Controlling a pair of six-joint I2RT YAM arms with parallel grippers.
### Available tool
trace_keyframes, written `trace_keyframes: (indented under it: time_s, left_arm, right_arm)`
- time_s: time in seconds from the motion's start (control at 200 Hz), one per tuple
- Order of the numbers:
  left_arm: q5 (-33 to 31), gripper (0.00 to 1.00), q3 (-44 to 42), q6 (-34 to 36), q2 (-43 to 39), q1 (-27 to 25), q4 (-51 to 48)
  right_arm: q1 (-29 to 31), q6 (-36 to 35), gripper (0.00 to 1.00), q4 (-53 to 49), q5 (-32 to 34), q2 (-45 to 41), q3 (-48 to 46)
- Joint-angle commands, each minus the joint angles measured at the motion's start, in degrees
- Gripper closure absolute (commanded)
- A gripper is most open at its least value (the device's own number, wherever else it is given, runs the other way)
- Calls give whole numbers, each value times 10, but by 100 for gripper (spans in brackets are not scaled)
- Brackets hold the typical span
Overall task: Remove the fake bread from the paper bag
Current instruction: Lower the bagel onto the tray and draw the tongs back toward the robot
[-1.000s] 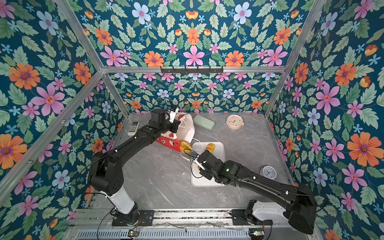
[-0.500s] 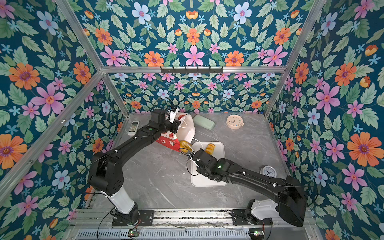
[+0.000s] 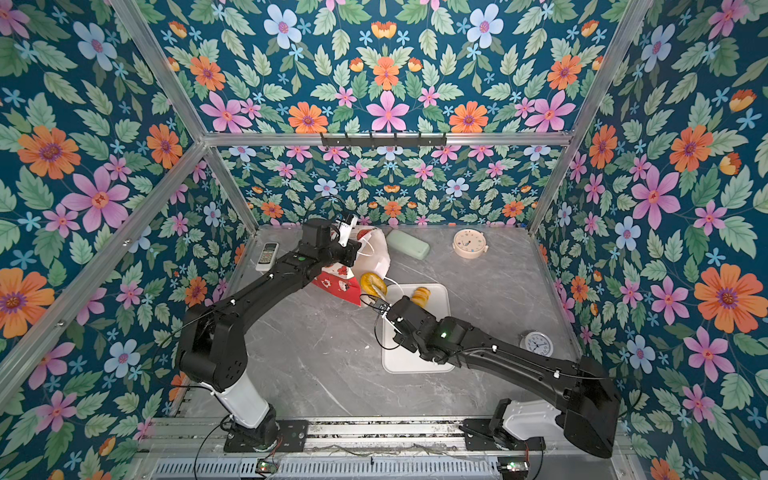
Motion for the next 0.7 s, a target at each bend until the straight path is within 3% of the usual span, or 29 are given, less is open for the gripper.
trace_keyframes:
  time_s: [0.0,0.26,0.39,0.695]
  left_arm:
    - [-2,100,-1,-1,0,-1,23]
    - [-2,100,0,1,2,-1,28]
    - [5,100,-1,2,1,-1,31]
    - [22,100,-8,2,-2,-1,47]
  right_arm:
    - [-5,68,81,-13,-41,-39,-4]
    - [-44,287,82,-25,-158,-191,-83]
    - [-75,413,82,31,-219,-305,-165]
    - [-78,624,82,51,-194,-524,-318]
